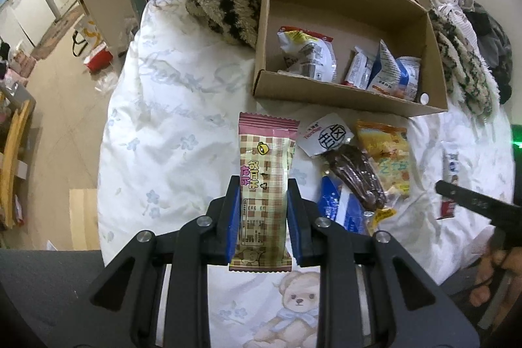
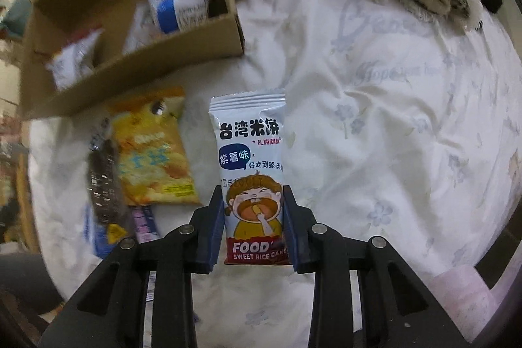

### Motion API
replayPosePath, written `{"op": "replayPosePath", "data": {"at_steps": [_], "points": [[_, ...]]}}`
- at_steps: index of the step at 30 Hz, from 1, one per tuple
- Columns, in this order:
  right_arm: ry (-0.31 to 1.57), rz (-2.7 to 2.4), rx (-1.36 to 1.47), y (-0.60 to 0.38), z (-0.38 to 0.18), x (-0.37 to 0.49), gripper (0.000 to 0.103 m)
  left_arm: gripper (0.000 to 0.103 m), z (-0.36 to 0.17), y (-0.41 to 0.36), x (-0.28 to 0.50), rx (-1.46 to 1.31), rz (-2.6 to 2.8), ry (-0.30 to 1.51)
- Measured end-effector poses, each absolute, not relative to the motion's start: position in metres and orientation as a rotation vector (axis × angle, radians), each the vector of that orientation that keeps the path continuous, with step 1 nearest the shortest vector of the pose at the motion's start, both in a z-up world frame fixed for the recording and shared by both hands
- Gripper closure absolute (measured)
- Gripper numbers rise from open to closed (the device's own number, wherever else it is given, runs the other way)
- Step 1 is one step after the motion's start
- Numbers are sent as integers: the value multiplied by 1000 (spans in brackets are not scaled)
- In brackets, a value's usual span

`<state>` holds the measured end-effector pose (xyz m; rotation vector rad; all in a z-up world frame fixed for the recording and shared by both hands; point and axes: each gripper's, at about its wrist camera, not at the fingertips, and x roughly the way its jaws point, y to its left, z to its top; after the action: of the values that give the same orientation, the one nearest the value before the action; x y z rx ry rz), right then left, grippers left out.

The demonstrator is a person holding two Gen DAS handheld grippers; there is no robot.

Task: Organize snacks
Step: 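Carry the pink bar and rice-cake packet over the box with both tools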

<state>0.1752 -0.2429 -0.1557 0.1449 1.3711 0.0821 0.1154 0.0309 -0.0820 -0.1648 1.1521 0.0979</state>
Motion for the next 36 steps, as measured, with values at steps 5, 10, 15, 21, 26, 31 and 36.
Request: {"op": "replayPosePath", "data": {"at_steps": [5,10,15,21,26,31,36], "points": [[1315,165,150,-244,-137,166,69,81,-79,35,111,-157,105,1115],[1222,292,169,-225,-109,161,69,81,-75,37,108,-125,126,1078],[1126,366,226,-224,-84,159,69,81,-79,37,109,-99,141,1074],[1002,444,281,-221,-53,157,69,81,-72,36,108,-78,136,1029],[914,466,327,-223,-33,160,69,81,-56,36,111,-87,129,986],[826,464,384,-234,-15,164,69,81,-38,28,125,-98,109,962],[785,434,398,-245,-6,181,69,81,-17,14,152,-44,64,913]]}}
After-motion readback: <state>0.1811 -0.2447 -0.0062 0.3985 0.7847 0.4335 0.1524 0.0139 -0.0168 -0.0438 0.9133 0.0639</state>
